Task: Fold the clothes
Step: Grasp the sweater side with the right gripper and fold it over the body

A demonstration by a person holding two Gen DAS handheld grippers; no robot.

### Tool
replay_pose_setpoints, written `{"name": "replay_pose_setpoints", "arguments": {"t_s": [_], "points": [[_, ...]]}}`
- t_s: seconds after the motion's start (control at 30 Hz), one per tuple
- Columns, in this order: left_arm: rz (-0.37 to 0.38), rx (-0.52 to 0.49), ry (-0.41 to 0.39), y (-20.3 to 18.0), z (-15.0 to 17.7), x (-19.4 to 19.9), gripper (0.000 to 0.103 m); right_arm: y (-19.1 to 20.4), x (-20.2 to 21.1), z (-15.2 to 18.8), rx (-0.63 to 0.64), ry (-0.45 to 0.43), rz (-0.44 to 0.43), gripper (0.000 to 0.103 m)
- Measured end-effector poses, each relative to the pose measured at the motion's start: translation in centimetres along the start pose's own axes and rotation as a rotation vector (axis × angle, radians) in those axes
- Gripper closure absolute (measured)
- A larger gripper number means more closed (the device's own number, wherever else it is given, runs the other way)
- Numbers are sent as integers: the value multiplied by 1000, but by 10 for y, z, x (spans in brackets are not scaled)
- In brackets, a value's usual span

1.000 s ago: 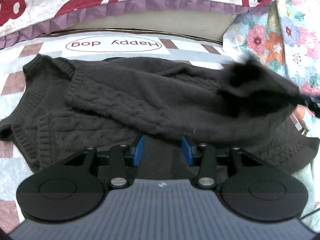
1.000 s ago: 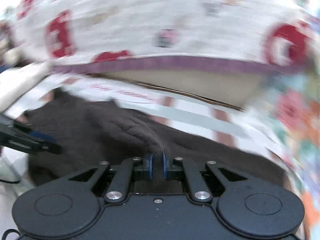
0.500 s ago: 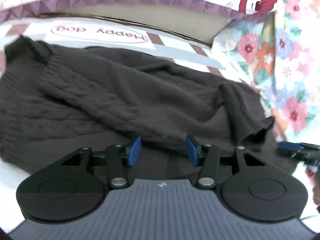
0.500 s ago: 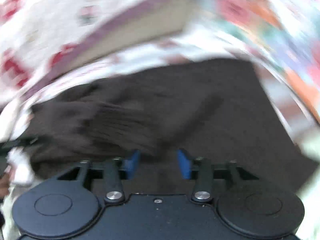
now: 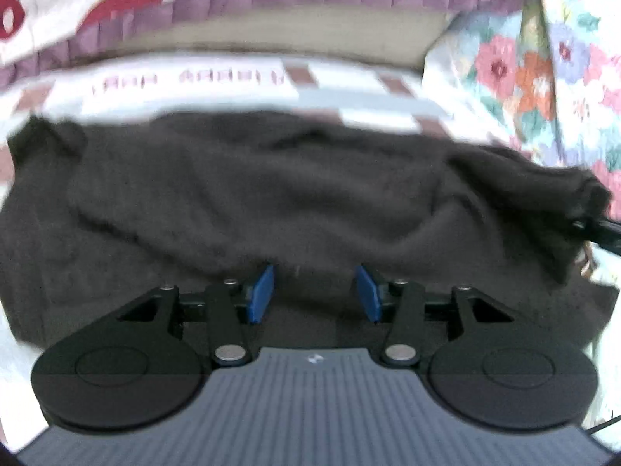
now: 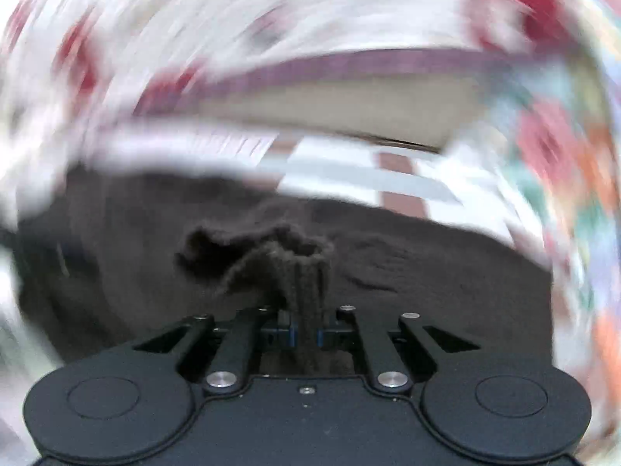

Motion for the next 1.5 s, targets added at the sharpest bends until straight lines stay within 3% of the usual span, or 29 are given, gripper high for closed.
{"name": "replay_pose_setpoints", "arguments": {"t_s": [0.1,0.17,0.2,0.23,0.33,0.37,0.47,0.5,0.63,0.67,0.7,0.77,0.83,0.9,1.0,1.1,1.13,1.2,1.3,1.4,1.5], "points": [[11,-13,-39,-4,-6,11,56,-36,32,14,-305,-27,-79,93],[12,-30,-31,-3,-4,11,55,-49,37,34,-404,63,-70,91],[5,-25,-19,-1,-2,8,55,-51,35,43,-412,126,-30,84],[-3,-16,-7,2,0,5,55,-52,33,52,-393,170,29,78],[-9,34,22,17,6,-1,55,-46,34,76,-229,249,266,72],[-2,53,25,22,7,-1,55,-47,36,81,-209,269,294,72],[15,113,21,39,10,1,54,-46,40,70,-202,234,278,69],[12,133,18,44,10,2,53,-41,40,62,-166,200,272,65],[-3,200,7,64,9,6,51,-5,37,35,73,44,261,64],[-7,210,6,68,9,7,51,1,29,34,89,40,250,64],[-10,216,9,71,9,7,51,6,20,33,86,45,232,64],[-22,225,12,78,7,8,51,15,1,20,47,78,98,67],[-41,230,17,84,4,8,50,31,-19,-5,63,99,-48,91],[-75,232,28,93,-1,9,50,63,-38,-44,203,121,-106,98],[-95,222,10,106,-10,14,50,110,-56,-91,382,109,-234,98],[-38,258,10,127,-17,17,55,143,-100,-119,445,210,-310,92],[-12,271,19,134,-19,16,67,148,-120,-124,436,254,-324,92],[42,307,78,147,-23,9,76,155,-157,-132,417,340,-345,91],[69,335,127,160,-24,5,77,159,-190,-127,378,414,-364,91],[41,300,129,163,-29,4,77,159,-205,-118,287,470,-458,91],[74,318,103,170,-35,-1,72,156,-215,-112,191,515,-555,90]]}}
Point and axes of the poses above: each gripper's, at about its wrist camera, not at the fingertips, and x roughly against the way its jaws point, y to its left, z to its underside, the point moved 2 cm from there along -x, roughly the way its jaws point, and after that the axes turned 13 degrees about y, right-handed, at the moved point
